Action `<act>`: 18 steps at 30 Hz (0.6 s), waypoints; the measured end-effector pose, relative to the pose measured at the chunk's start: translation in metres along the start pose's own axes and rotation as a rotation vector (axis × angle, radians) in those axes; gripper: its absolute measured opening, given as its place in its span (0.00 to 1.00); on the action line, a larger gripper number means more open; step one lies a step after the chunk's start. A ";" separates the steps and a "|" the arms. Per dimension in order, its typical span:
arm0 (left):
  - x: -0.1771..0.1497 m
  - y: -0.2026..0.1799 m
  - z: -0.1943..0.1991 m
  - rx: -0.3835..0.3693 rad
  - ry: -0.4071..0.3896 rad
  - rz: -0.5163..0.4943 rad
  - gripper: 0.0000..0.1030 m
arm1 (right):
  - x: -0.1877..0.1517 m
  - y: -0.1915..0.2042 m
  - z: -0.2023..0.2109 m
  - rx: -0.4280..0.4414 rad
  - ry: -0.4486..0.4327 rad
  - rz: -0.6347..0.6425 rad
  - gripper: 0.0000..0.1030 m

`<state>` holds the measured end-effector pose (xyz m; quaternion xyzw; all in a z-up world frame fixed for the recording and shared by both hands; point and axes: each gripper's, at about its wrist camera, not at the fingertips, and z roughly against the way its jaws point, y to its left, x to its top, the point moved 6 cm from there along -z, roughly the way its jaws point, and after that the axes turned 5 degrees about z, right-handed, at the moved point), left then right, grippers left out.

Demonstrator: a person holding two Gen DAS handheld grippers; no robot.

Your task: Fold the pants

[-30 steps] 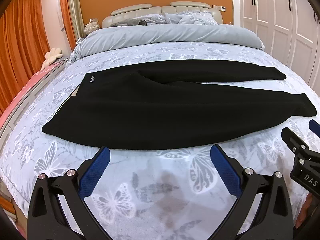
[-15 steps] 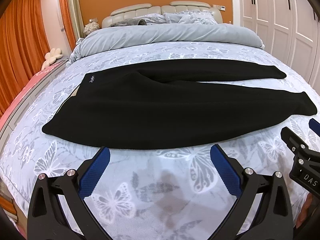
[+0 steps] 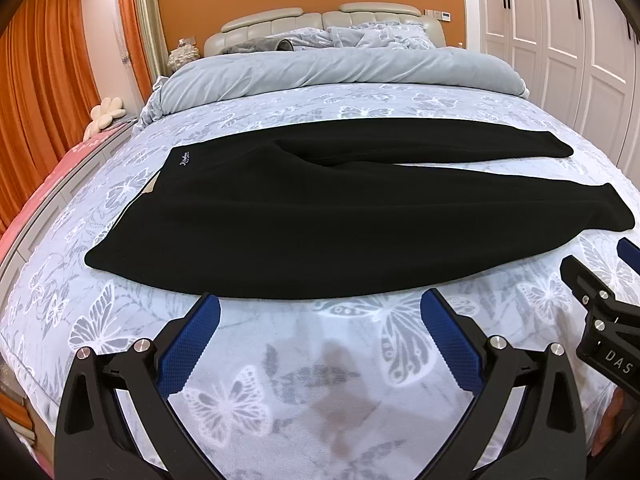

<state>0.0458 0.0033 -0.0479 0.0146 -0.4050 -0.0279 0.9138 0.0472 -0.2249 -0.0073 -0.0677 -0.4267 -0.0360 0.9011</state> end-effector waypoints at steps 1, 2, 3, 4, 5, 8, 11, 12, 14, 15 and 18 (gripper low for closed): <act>0.000 0.000 0.000 -0.002 0.000 0.000 0.96 | 0.000 0.000 0.000 -0.001 0.000 0.000 0.95; 0.000 0.000 0.000 -0.001 0.000 -0.001 0.95 | 0.000 0.000 0.000 0.001 0.000 0.001 0.95; 0.000 0.000 0.000 0.000 -0.001 -0.001 0.96 | 0.000 0.000 0.000 0.000 0.000 0.001 0.95; 0.000 0.000 0.000 -0.003 0.001 -0.002 0.96 | 0.000 0.000 0.000 -0.002 -0.001 0.001 0.95; 0.001 0.000 0.000 -0.002 0.000 -0.002 0.96 | 0.000 0.000 0.000 0.001 0.000 0.001 0.95; 0.001 0.000 0.000 -0.002 0.001 -0.001 0.96 | 0.000 0.001 0.000 0.000 0.001 0.001 0.95; 0.000 0.000 0.000 -0.002 0.000 -0.001 0.96 | -0.001 0.001 -0.001 0.001 0.002 0.002 0.95; 0.001 0.000 0.000 -0.003 0.001 -0.002 0.96 | -0.001 0.001 0.000 0.000 0.002 0.002 0.95; 0.000 0.000 0.000 -0.003 0.001 -0.002 0.96 | -0.001 0.001 -0.001 0.002 0.002 0.001 0.95; 0.000 0.000 -0.001 -0.007 0.005 -0.001 0.96 | -0.001 0.001 -0.002 0.007 0.004 0.002 0.95; 0.004 0.009 -0.005 -0.031 0.032 0.032 0.96 | -0.001 -0.004 -0.008 0.047 0.026 -0.019 0.95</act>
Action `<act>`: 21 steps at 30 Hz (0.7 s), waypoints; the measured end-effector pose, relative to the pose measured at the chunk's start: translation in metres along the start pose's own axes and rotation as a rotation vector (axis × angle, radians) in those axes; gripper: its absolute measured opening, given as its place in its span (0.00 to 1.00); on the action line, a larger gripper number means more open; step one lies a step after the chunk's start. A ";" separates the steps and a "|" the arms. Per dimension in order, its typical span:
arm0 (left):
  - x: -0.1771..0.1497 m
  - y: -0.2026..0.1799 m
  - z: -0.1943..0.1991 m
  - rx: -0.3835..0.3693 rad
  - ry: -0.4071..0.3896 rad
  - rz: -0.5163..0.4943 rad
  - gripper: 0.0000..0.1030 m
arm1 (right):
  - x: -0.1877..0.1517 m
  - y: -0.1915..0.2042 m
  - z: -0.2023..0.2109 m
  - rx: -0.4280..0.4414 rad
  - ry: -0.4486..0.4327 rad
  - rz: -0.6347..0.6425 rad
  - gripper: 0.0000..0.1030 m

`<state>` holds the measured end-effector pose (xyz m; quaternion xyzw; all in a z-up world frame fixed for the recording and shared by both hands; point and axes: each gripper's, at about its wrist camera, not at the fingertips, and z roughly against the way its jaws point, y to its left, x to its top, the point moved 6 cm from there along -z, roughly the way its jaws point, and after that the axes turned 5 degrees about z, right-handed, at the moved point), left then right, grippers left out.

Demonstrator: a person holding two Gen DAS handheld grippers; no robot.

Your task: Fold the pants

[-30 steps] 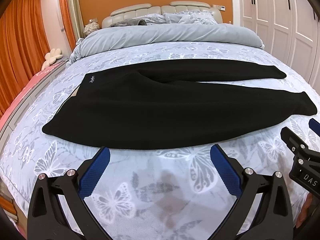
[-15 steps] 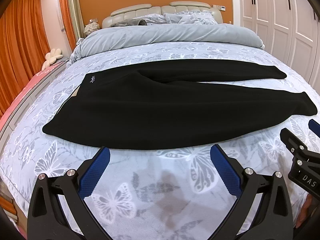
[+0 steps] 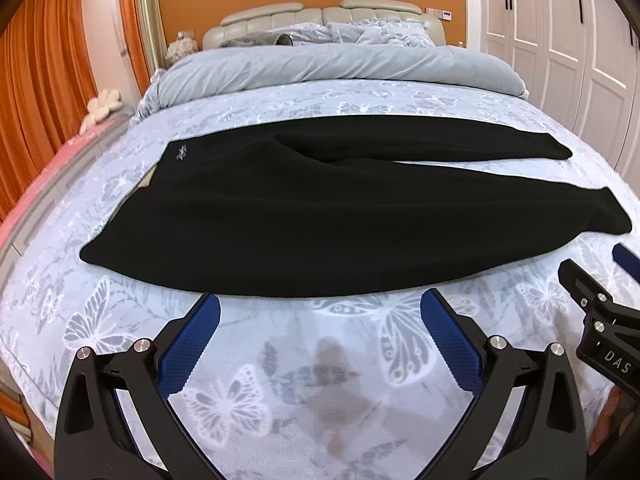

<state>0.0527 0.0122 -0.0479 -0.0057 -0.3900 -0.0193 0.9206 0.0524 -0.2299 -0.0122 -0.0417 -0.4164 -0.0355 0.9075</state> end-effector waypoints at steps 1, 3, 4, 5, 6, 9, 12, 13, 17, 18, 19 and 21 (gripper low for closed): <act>0.005 0.007 -0.001 -0.012 0.007 0.021 0.96 | 0.003 -0.004 -0.002 0.023 0.010 -0.008 0.95; 0.021 0.023 -0.004 -0.039 0.013 0.050 0.96 | 0.015 -0.022 -0.007 0.033 0.010 -0.030 0.95; 0.036 0.036 -0.009 -0.039 0.015 0.067 0.96 | 0.024 -0.034 -0.012 0.037 0.015 -0.037 0.95; 0.049 0.047 -0.014 -0.039 0.017 0.077 0.96 | 0.035 -0.048 -0.020 0.039 0.025 -0.041 0.95; 0.067 0.061 -0.023 -0.035 0.018 0.084 0.96 | 0.045 -0.061 -0.027 0.035 0.031 -0.045 0.95; 0.128 0.110 -0.065 0.004 0.020 0.107 0.96 | 0.084 -0.121 -0.067 0.046 0.069 -0.088 0.95; 0.177 0.164 -0.113 0.098 0.036 0.180 0.96 | 0.121 -0.194 -0.122 0.026 0.130 -0.156 0.95; 0.194 0.181 -0.134 0.106 0.054 0.197 0.96 | 0.131 -0.215 -0.138 0.012 0.145 -0.177 0.95; 0.235 0.241 -0.215 0.139 0.156 0.292 0.95 | 0.170 -0.298 -0.215 -0.073 0.197 -0.275 0.95; 0.239 0.255 -0.232 0.163 0.176 0.339 0.95 | 0.175 -0.312 -0.230 -0.092 0.207 -0.289 0.95; 0.239 0.272 -0.255 0.165 0.237 0.408 0.95 | 0.179 -0.323 -0.242 -0.110 0.212 -0.301 0.95; 0.232 0.288 -0.282 0.163 0.298 0.474 0.95 | 0.188 -0.339 -0.272 -0.121 0.243 -0.310 0.95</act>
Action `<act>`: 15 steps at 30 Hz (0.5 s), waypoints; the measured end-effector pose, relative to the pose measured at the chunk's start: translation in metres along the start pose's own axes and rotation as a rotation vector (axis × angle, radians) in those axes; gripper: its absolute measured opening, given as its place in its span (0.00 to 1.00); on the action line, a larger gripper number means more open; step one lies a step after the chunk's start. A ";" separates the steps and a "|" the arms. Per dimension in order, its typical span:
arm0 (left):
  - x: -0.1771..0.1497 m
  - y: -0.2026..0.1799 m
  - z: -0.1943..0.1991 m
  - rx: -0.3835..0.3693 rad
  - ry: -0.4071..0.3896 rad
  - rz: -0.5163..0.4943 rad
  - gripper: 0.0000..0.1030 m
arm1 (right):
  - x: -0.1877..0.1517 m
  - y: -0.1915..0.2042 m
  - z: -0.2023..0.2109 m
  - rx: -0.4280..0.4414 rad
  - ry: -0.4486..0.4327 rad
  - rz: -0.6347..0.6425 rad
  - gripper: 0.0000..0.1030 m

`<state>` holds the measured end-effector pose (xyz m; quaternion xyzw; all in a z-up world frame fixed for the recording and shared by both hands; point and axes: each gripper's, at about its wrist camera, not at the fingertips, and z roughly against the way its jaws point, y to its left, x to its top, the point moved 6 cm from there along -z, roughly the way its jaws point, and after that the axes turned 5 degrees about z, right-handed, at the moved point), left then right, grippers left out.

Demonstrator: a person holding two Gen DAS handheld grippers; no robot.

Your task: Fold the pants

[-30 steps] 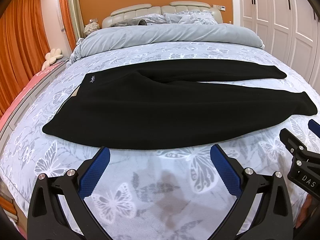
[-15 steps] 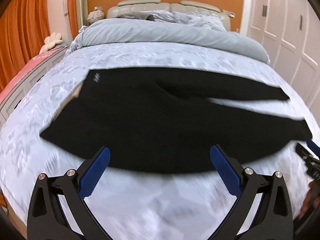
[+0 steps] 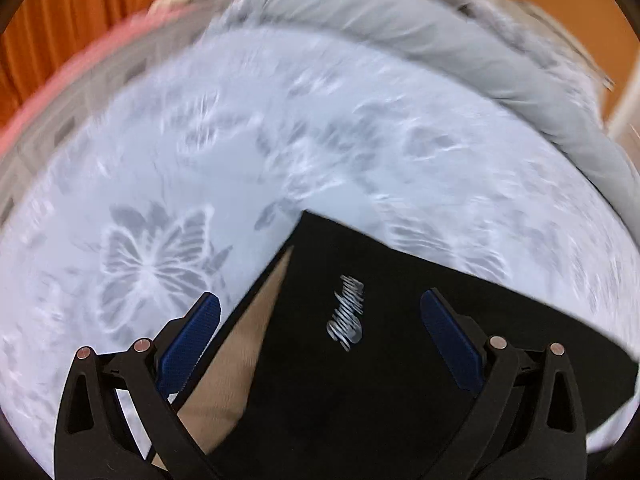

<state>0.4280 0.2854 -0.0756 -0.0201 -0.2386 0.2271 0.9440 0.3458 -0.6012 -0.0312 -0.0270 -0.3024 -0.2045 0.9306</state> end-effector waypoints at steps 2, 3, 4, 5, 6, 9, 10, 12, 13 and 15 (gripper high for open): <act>0.004 0.008 -0.028 -0.004 0.060 0.053 0.95 | 0.010 -0.003 -0.024 -0.017 0.042 0.017 0.95; 0.005 0.010 -0.034 -0.010 0.066 0.064 0.95 | 0.013 -0.005 -0.038 -0.038 0.072 0.028 0.95; 0.004 0.008 -0.044 -0.041 0.085 0.071 0.95 | 0.014 -0.005 -0.046 -0.056 0.089 0.035 0.95; 0.000 0.006 -0.048 -0.044 0.098 0.070 0.95 | 0.015 -0.006 -0.053 -0.074 0.099 0.042 0.95; -0.001 0.005 -0.051 -0.034 0.097 0.060 0.95 | 0.016 -0.006 -0.062 -0.084 0.110 0.049 0.95; 0.000 -0.006 -0.054 -0.017 0.059 -0.023 0.89 | 0.013 0.004 -0.075 -0.044 0.125 0.066 0.74; -0.001 -0.009 -0.054 -0.006 0.059 -0.044 0.84 | 0.011 0.007 -0.076 -0.024 0.124 0.071 0.62; 0.001 -0.008 -0.051 0.010 0.053 -0.066 0.37 | 0.012 0.015 -0.071 0.005 0.100 0.101 0.31; 0.002 -0.007 -0.046 -0.031 0.069 -0.057 0.27 | 0.013 0.017 -0.067 0.031 0.099 0.089 0.11; 0.005 -0.005 -0.030 -0.093 0.069 -0.018 0.21 | 0.018 0.020 -0.041 0.047 0.035 0.082 0.10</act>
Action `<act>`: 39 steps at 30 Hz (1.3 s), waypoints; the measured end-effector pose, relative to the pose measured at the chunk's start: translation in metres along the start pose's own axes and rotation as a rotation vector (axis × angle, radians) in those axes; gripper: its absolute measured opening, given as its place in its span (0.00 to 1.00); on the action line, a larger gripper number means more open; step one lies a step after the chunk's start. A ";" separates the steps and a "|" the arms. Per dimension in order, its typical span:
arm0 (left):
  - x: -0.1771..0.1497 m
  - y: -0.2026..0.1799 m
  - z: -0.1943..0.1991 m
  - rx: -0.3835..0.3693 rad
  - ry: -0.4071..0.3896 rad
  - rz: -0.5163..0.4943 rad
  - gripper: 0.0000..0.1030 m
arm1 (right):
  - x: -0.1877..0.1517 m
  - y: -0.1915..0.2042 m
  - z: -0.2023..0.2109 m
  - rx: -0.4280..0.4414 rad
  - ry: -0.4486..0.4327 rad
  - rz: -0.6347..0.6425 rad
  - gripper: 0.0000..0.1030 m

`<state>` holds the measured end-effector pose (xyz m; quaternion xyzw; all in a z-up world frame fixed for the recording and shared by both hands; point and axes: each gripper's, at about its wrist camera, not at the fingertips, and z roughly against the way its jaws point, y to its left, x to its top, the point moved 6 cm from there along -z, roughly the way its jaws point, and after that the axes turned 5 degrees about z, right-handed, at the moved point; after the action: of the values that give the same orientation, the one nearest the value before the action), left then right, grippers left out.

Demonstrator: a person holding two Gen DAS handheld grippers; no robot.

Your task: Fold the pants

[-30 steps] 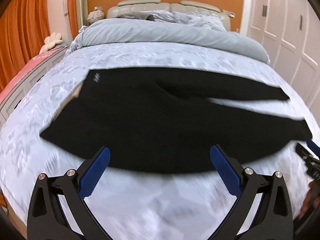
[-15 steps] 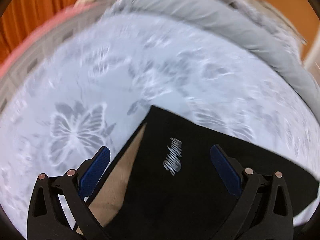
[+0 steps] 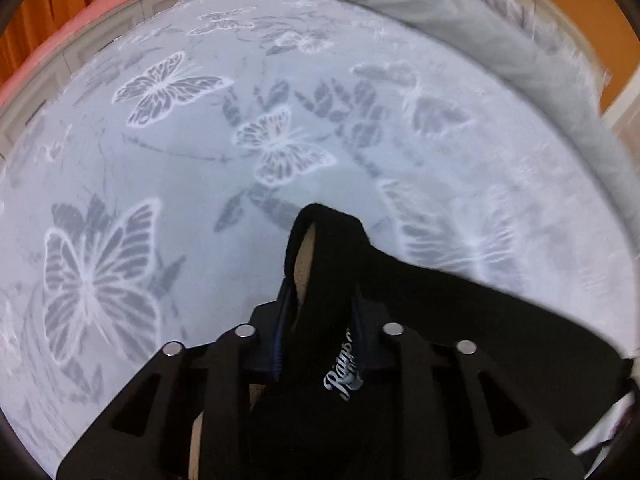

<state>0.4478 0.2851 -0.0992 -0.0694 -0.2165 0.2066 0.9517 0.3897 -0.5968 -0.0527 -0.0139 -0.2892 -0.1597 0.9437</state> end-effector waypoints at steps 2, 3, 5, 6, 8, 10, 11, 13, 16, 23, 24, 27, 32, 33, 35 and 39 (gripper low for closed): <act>-0.001 -0.006 0.029 -0.032 -0.045 -0.034 0.19 | 0.001 0.005 0.027 0.012 -0.048 0.021 0.09; -0.004 -0.010 0.050 -0.055 -0.067 -0.053 0.18 | 0.000 0.006 0.048 0.031 -0.080 0.027 0.09; -0.009 -0.016 0.081 -0.109 -0.095 -0.073 0.17 | -0.006 0.010 0.091 0.068 -0.139 0.055 0.09; -0.017 -0.017 0.107 -0.153 -0.119 -0.091 0.17 | -0.010 0.013 0.110 0.092 -0.163 0.070 0.09; -0.032 -0.017 0.143 -0.203 -0.145 -0.122 0.16 | -0.025 0.016 0.149 0.126 -0.203 0.107 0.09; -0.057 -0.010 0.182 -0.239 -0.172 -0.171 0.16 | -0.050 0.014 0.186 0.150 -0.230 0.151 0.09; -0.072 -0.001 0.198 -0.247 -0.174 -0.187 0.16 | -0.063 0.011 0.199 0.157 -0.234 0.163 0.09; -0.104 0.018 0.217 -0.250 -0.155 -0.200 0.16 | -0.098 -0.001 0.216 0.162 -0.216 0.181 0.09; -0.144 0.051 0.219 -0.220 -0.112 -0.202 0.17 | -0.151 -0.020 0.212 0.163 -0.136 0.171 0.10; -0.215 0.128 0.166 -0.154 0.049 -0.080 0.27 | -0.246 -0.044 0.161 0.122 0.046 0.122 0.25; -0.219 0.135 0.168 -0.189 0.051 -0.035 0.28 | -0.248 -0.047 0.168 0.117 0.024 0.096 0.25; -0.225 0.152 0.192 -0.343 -0.009 0.137 0.56 | -0.249 -0.053 0.195 0.099 -0.053 0.045 0.30; -0.230 0.135 0.196 -0.463 -0.012 0.252 0.72 | -0.257 -0.045 0.235 0.128 -0.171 -0.051 0.46; -0.227 0.131 0.192 -0.476 -0.009 0.276 0.78 | -0.259 -0.038 0.238 0.147 -0.177 -0.050 0.46; -0.218 0.128 0.167 -0.429 0.027 0.312 0.78 | -0.264 -0.018 0.242 0.184 -0.179 -0.031 0.46; -0.207 0.133 0.129 -0.352 0.121 0.408 0.61 | -0.273 0.020 0.242 0.243 -0.152 0.008 0.47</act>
<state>0.1728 0.3239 -0.0928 -0.2880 -0.1734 0.3489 0.8748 0.0508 -0.4693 -0.0002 0.0875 -0.3769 -0.1183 0.9145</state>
